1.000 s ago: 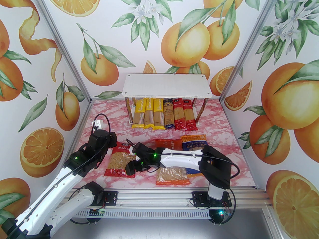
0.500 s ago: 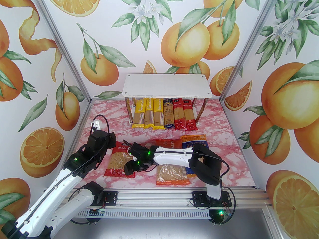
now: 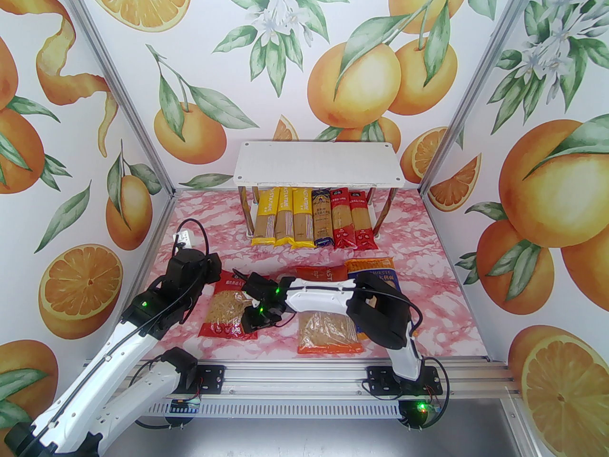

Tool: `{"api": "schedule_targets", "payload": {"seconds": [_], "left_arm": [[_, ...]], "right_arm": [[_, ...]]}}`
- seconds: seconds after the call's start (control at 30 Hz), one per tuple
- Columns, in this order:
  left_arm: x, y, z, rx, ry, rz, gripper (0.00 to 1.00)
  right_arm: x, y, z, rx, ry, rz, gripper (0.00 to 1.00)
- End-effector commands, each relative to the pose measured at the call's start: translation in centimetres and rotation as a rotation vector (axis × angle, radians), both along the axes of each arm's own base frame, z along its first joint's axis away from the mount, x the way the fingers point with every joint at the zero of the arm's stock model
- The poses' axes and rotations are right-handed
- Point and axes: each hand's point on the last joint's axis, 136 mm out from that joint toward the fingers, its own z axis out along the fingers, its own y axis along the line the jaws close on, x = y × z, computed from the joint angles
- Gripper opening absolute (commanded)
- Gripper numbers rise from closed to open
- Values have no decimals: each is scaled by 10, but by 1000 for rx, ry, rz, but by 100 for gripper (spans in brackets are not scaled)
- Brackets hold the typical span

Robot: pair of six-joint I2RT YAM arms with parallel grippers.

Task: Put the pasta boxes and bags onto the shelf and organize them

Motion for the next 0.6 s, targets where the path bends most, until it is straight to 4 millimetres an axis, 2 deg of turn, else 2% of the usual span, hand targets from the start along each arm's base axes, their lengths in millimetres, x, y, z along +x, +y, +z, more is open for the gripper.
{"api": "schedule_targets", "payload": {"seconds": [0.0, 0.03, 0.23, 0.43, 0.57], "left_arm": [[3, -1, -3, -8, -10, -2, 41], [4, -1, -4, -8, -9, -5, 42], [10, -9, -12, -23, 15, -24, 41], [13, -22, -29, -65, 59, -56, 38], [13, -26, -37, -81, 79, -69, 36]], "right_arm": [[7, -11, 0, 11, 16, -45, 4], [10, -14, 0, 9, 12, -54, 0], [24, -45, 11, -12, -46, -87, 0], [34, -93, 15, -101, -83, -99, 0], [40, -116, 13, -149, -92, -109, 0]]}}
